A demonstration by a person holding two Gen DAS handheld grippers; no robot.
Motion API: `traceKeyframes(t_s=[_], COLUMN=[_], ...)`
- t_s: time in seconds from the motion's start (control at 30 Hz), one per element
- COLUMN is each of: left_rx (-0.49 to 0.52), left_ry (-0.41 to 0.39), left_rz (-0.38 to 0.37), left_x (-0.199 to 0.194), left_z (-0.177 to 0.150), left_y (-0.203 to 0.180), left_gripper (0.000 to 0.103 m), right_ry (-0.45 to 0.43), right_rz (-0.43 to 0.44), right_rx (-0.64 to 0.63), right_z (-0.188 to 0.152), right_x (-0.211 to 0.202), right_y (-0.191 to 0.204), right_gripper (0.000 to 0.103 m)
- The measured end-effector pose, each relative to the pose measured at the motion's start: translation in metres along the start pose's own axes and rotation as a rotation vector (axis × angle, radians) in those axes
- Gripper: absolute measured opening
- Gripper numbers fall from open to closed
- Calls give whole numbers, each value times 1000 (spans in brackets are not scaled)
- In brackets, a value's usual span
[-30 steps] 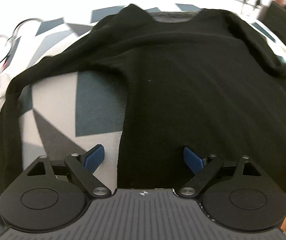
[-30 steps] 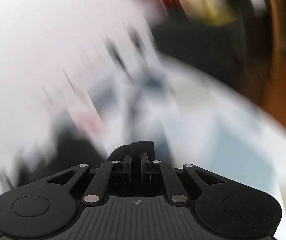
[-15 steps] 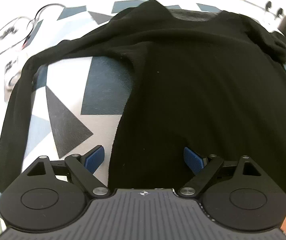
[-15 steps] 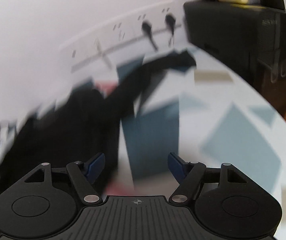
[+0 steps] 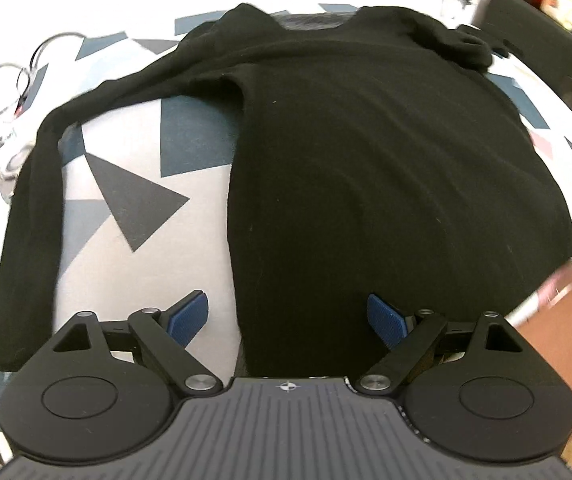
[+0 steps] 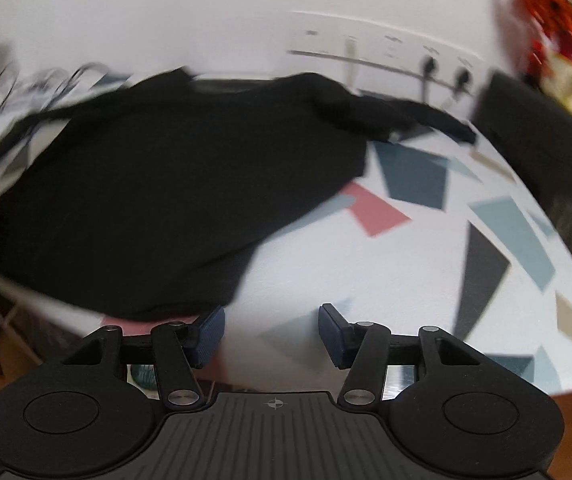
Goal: Fold clothes
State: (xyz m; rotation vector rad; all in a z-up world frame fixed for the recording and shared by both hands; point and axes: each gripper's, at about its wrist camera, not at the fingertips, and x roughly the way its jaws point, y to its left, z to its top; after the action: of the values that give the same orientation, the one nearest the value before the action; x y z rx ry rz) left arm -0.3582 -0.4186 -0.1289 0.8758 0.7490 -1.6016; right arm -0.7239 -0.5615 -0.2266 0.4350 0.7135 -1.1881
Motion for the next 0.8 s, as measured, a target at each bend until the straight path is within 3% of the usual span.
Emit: traceKeyframes(t_s=[0.1,0.17,0.33,0.47,0.53,0.6,0.67,0.8], left_rx=[36,57,68,45,24,7,-24,-106], left_ry=[-14,-17,-2,-39,-55,-69,-77,-88], left_rz=[-42,-67,-83,-60,-34,-10,13,36], left_x=[-8,-12,-3,0,1,0,0,2], left_z=[-9,-15,-22,-18,-16,-13,-10,-6], left_y=[-2,-4,-11,-10,-7,-1,7,23], left_gripper=[88,88,89,85,71,42,28,26], right_ry=[-32,-54,-154,-241,-288,-317,-320,-241], right_rz=[1,53,133,220,262,282,264,142], right_rx=[-40,21,166,216,235,256,276,279], right_z=[11,26,80,115,125,127,122,96], right_x=[5,10,19,18,14,11,10,20], right_y=[11,7,-7,-2,1,1,-4,-16], right_gripper=[47,12,7,8,15,30,41,42])
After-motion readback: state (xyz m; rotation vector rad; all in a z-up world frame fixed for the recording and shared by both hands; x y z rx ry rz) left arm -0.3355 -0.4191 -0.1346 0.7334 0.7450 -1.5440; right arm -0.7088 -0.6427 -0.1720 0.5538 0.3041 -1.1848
